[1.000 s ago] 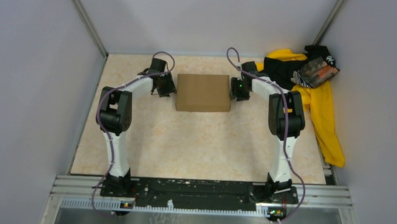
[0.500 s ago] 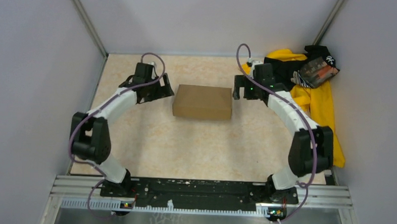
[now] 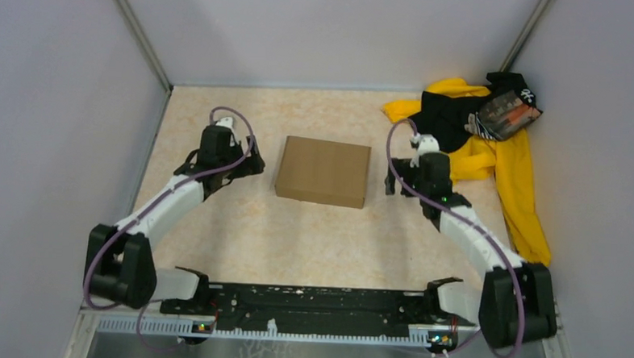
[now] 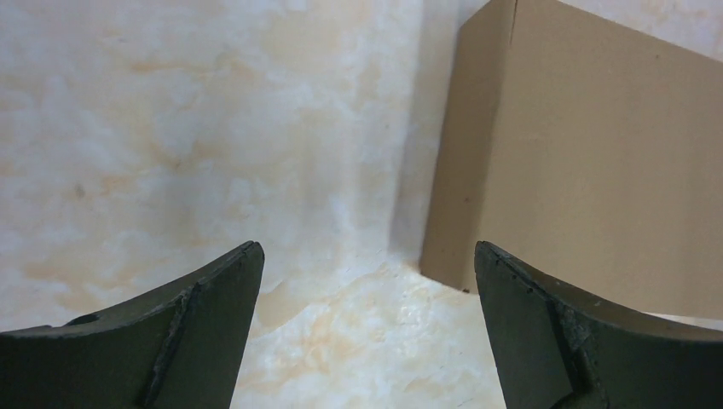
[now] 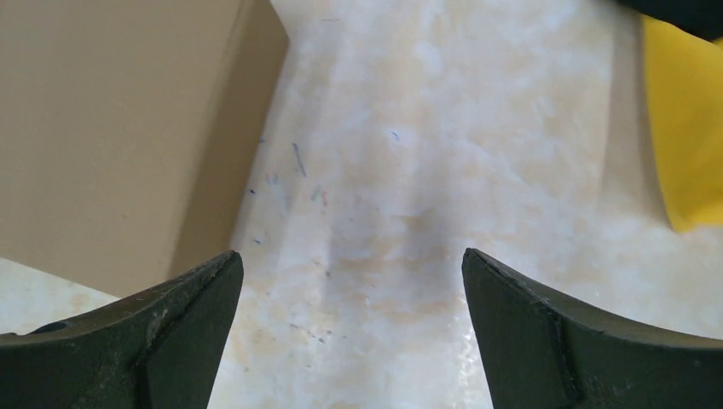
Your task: Fold the paper box
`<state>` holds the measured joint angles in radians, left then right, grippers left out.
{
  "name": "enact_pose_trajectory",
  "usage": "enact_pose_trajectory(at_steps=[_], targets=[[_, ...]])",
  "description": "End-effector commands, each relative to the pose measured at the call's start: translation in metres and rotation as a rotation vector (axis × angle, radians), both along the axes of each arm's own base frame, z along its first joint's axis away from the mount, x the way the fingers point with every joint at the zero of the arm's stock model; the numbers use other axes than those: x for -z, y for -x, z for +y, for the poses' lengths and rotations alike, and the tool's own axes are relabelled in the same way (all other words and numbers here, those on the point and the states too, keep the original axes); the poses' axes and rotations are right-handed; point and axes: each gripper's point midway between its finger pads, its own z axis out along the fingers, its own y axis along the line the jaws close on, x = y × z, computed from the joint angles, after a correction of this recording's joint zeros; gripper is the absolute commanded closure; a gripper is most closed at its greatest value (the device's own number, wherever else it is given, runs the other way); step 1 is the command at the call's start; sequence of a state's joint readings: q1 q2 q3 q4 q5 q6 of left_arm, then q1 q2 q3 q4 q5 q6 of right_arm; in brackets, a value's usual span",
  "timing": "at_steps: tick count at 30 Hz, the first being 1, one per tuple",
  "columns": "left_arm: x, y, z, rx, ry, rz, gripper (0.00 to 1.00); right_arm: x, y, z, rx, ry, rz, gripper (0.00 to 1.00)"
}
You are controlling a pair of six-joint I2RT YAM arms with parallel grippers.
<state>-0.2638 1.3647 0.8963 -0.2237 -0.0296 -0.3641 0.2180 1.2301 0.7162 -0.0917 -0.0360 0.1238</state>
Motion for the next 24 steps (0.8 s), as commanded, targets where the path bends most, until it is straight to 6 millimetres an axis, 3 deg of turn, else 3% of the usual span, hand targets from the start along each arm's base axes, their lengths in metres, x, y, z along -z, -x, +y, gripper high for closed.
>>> enact_pose_trajectory(at_steps=[1, 4, 9, 12, 19, 24], targets=[[-0.063, -0.006, 0.035, -0.141, -0.046, -0.298, 0.01, -0.077, -0.008, -0.040, 0.169, -0.007, -0.430, 0.01], [-0.052, -0.001, 0.062, -0.237, -0.095, -0.308, 0.01, -0.064, 0.006, -0.073, 0.284, 0.045, -0.440, 0.01], [-0.029, -0.005, 0.083, -0.236, -0.151, -0.374, 0.01, -0.041, 0.016, -0.099, 0.381, 0.026, -0.472, 0.01], [-0.012, -0.005, 0.098, -0.238, -0.208, -0.402, 0.01, -0.031, 0.019, -0.104, 0.402, 0.029, -0.526, 0.01], [0.034, -0.015, 0.106, -0.158, -0.267, -0.416, 0.01, -0.014, 0.014, -0.119, 0.464, 0.082, -0.613, 0.01], [0.040, -0.028, 0.104, -0.115, -0.290, -0.452, 0.01, -0.003, 0.000, -0.120, 0.476, 0.080, -0.613, 0.01]])
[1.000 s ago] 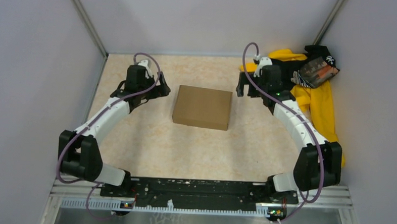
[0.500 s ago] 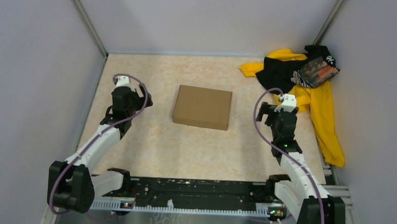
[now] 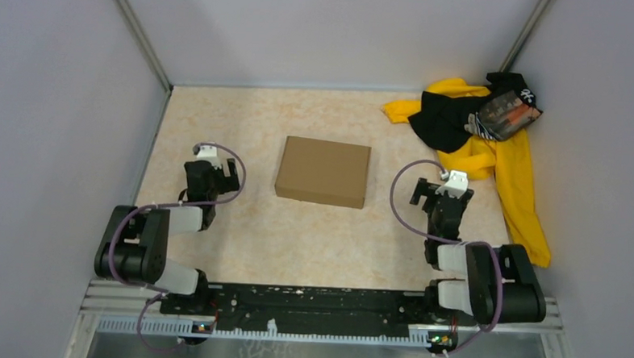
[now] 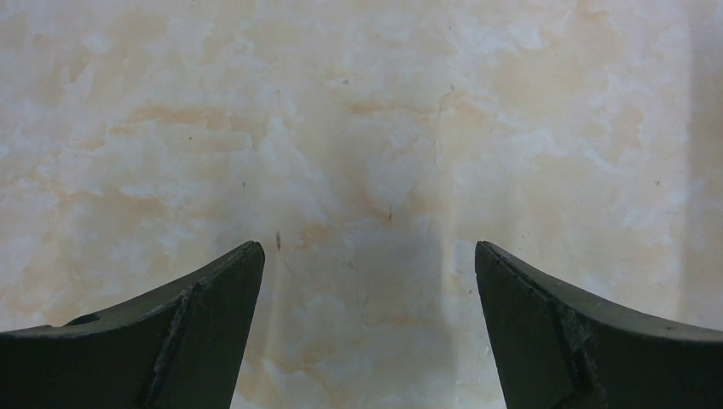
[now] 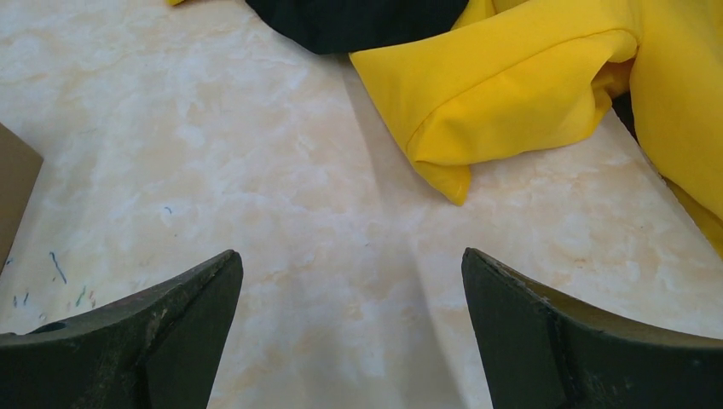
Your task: Fold the paper box
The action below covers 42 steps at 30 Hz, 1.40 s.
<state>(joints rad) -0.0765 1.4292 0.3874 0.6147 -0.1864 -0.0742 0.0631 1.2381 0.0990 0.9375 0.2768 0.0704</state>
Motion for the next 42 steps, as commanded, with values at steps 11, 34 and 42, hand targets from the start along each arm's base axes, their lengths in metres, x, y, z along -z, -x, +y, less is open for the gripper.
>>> enact_pose_trajectory(at_steps=[11, 34, 42], targets=[[-0.033, -0.027, -0.012, 0.169, -0.034, -0.253, 0.01, -0.039, -0.025, 0.006, -0.049, 0.032, -0.223, 0.01], [-0.035, -0.019, -0.020, 0.229, -0.058, -0.318, 0.01, -0.028, -0.041, 0.007, -0.052, 0.034, -0.136, 0.01], [-0.035, -0.019, -0.021, 0.231, -0.057, -0.317, 0.01, -0.027, -0.041, 0.008, -0.056, 0.033, -0.134, 0.01]])
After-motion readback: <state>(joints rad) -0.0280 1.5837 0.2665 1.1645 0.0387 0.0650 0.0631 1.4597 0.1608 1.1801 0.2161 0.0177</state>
